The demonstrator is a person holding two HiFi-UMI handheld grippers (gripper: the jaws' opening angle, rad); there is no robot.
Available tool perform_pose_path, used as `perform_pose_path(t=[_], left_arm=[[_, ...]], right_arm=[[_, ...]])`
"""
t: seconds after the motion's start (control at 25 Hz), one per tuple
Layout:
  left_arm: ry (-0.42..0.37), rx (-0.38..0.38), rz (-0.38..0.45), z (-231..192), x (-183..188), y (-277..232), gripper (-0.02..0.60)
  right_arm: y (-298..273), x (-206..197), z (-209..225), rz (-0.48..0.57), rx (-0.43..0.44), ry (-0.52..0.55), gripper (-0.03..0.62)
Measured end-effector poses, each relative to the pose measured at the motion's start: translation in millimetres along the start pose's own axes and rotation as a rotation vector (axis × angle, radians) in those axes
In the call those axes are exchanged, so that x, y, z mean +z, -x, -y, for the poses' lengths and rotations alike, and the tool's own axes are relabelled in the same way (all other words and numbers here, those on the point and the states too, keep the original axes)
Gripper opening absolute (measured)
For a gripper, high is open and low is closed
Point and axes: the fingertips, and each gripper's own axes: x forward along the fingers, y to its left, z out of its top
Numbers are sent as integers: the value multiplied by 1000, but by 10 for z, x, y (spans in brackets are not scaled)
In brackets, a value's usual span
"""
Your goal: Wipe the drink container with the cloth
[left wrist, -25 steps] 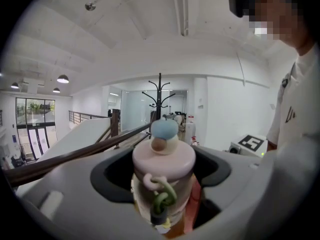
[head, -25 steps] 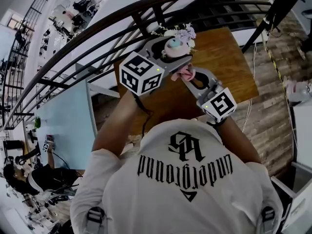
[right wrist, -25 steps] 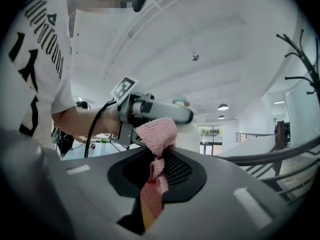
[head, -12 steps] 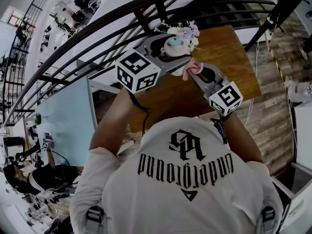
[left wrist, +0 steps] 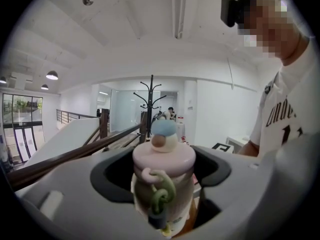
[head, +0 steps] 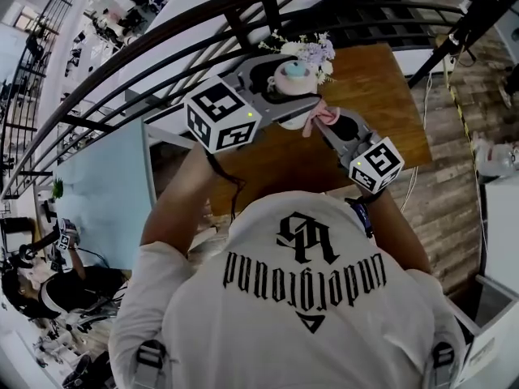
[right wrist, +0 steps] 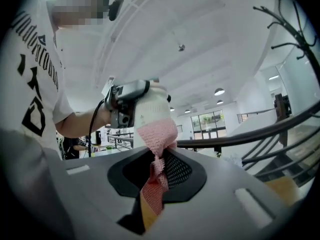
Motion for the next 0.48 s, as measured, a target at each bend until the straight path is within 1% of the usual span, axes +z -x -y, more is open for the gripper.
perform_pose_path(t=[0.12,0.24,0.32,0.48], left_arm=[[-15,-14,-11,22,13,-19,386],[-28,-21,-29,60,-53,-7,386],[-33,-37,-39,94,-115,14,387],[-52,-74,-55,201,-208,51,385]], right_arm=[[-10,-283,38,-58,20,-51,48],[-20,-327,117,-82,18,-52,48],[-26,-131,118,-49,31,-36,47],[-52,594,24,54,86,29,46]])
